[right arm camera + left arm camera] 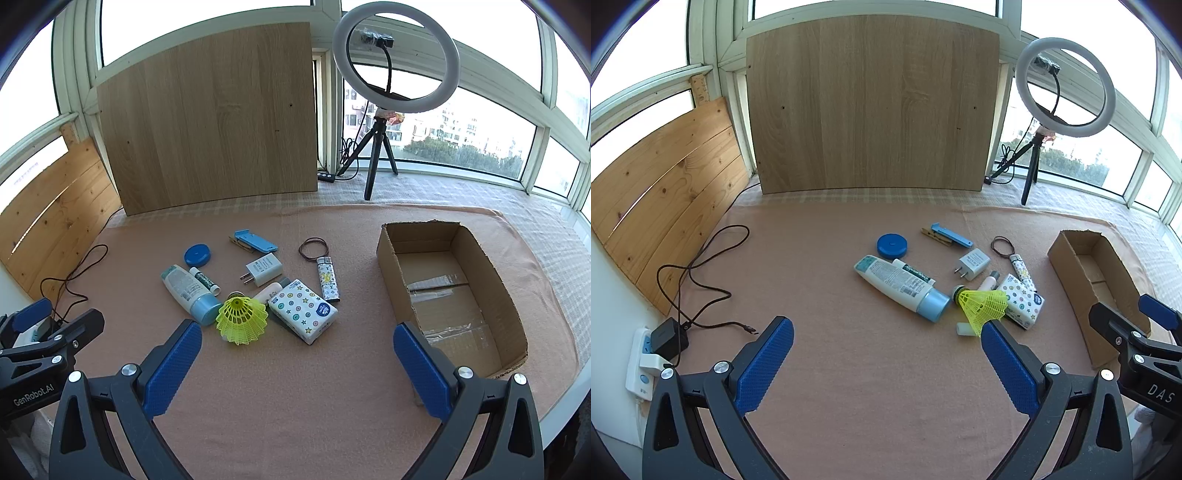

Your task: Organize objects

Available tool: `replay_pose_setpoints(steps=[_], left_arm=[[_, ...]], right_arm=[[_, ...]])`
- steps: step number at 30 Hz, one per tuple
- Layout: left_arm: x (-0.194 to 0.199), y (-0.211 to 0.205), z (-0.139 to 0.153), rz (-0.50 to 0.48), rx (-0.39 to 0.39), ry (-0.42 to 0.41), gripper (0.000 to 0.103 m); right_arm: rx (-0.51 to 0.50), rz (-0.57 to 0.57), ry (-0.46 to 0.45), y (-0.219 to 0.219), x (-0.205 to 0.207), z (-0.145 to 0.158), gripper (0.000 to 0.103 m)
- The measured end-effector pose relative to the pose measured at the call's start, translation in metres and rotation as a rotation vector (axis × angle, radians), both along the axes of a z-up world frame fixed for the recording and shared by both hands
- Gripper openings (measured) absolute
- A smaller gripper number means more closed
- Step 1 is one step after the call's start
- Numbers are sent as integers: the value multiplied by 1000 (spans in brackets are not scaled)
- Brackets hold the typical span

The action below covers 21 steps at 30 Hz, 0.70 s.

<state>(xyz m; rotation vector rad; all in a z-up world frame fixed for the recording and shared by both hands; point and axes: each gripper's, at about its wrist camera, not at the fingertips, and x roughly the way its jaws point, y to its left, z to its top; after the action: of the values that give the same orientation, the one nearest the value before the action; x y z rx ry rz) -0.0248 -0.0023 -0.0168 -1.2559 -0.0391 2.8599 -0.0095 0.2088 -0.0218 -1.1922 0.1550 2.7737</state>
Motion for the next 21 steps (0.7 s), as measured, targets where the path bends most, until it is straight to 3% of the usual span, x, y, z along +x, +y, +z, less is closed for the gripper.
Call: replay_pose_setpoints(steps=[11, 21], left_arm=[[-5, 2, -7, -7, -6, -18, 103], [-38, 9, -30, -48, -5, -75, 103]], right_arm=[[3, -4, -21, 2, -2, -4, 103], [1, -28, -51, 14, 1, -11, 102]])
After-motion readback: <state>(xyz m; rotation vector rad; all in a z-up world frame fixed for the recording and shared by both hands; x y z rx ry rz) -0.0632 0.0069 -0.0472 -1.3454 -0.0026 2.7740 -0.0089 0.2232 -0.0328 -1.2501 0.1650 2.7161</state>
